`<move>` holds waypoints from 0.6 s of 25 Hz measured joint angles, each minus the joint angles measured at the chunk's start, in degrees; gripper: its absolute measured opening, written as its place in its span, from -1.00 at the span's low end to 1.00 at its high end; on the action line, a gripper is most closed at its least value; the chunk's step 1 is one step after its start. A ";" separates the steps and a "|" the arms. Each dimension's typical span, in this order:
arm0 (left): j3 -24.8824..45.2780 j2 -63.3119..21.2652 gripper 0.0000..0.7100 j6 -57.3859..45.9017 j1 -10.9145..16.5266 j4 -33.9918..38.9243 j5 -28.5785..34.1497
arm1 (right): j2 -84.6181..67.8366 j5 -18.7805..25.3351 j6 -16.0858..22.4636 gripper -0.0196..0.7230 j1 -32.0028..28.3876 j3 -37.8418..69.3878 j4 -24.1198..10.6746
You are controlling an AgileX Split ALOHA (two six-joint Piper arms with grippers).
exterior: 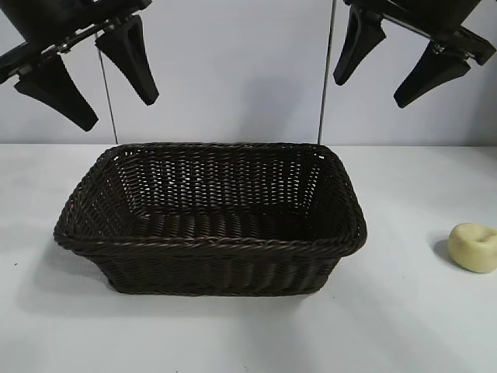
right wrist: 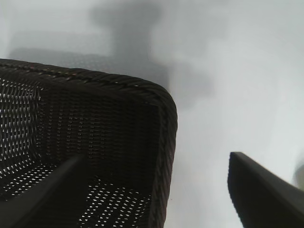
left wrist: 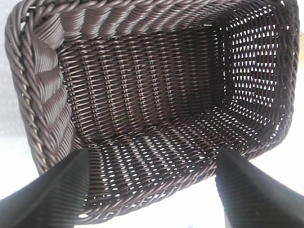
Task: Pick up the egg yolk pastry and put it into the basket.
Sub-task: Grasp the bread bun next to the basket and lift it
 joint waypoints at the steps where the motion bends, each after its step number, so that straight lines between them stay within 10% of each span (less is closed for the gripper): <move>1: 0.00 0.00 0.52 0.07 0.00 0.00 0.01 | 0.00 0.26 0.00 0.62 -0.11 0.00 -0.89; 15: 0.00 0.00 0.52 0.07 0.00 0.00 -0.35 | 0.00 3.69 3.00 0.62 -4.64 0.00 -15.54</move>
